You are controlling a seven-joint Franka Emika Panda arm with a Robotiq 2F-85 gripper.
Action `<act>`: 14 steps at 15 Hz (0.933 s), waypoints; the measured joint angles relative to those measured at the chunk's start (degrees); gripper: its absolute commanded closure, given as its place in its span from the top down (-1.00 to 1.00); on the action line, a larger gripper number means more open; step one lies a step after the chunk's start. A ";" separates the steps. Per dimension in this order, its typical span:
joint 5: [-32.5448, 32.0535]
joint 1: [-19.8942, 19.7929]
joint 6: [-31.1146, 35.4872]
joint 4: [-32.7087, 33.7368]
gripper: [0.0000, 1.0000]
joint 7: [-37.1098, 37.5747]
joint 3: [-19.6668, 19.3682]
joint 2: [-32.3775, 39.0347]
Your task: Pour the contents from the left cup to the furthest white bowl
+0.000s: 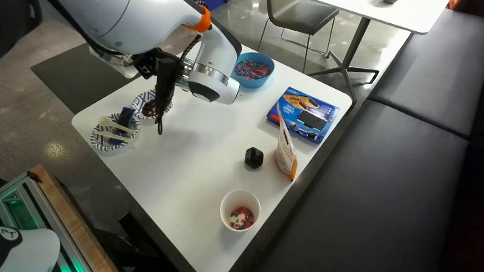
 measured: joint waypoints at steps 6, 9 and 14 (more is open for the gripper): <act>-4.65 3.97 4.71 -0.41 -0.99 0.32 -1.75 -4.01; -7.89 6.81 8.28 -3.44 -0.99 1.13 -1.79 -11.35; -13.37 11.44 16.44 -7.94 -0.99 3.89 -0.82 -24.01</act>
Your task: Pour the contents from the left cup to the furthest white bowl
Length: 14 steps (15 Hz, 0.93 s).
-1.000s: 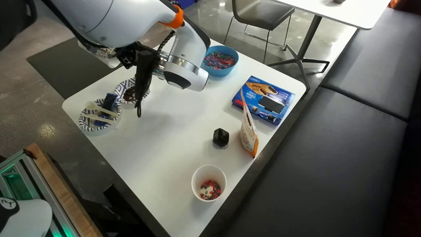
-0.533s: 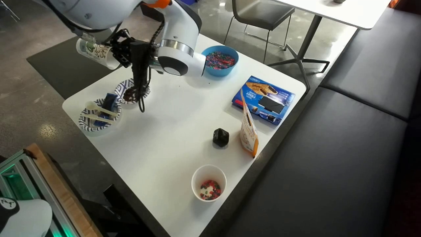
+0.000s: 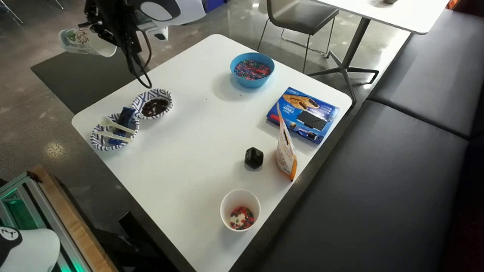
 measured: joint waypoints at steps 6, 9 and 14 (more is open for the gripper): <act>-11.61 3.59 8.20 0.77 -0.99 4.81 3.29 -6.94; -19.80 4.02 8.74 3.68 -0.96 6.38 4.40 -7.50; -26.06 4.02 8.74 6.69 -0.96 6.85 4.80 -7.49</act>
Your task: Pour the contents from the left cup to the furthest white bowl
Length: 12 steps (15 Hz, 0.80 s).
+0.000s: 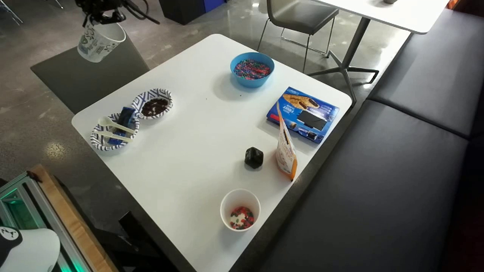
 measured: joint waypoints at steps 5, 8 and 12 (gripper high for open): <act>-1.67 0.00 2.08 0.05 -0.99 0.00 0.19 0.01; -6.63 0.15 11.39 0.19 -0.99 -0.04 1.34 0.02; -14.36 1.49 26.38 -0.51 -0.99 -0.03 3.25 1.37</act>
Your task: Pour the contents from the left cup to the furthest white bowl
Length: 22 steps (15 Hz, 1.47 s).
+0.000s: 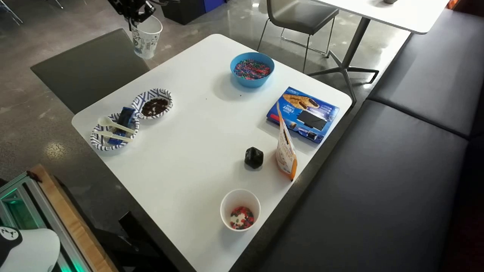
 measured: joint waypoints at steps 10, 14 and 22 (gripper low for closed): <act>-27.54 3.03 36.21 -1.85 -0.99 12.66 -4.18 9.94; -35.08 4.45 37.70 -1.74 -0.99 19.82 -8.68 12.04; -37.08 5.03 32.50 -1.18 -0.99 22.40 -9.47 13.79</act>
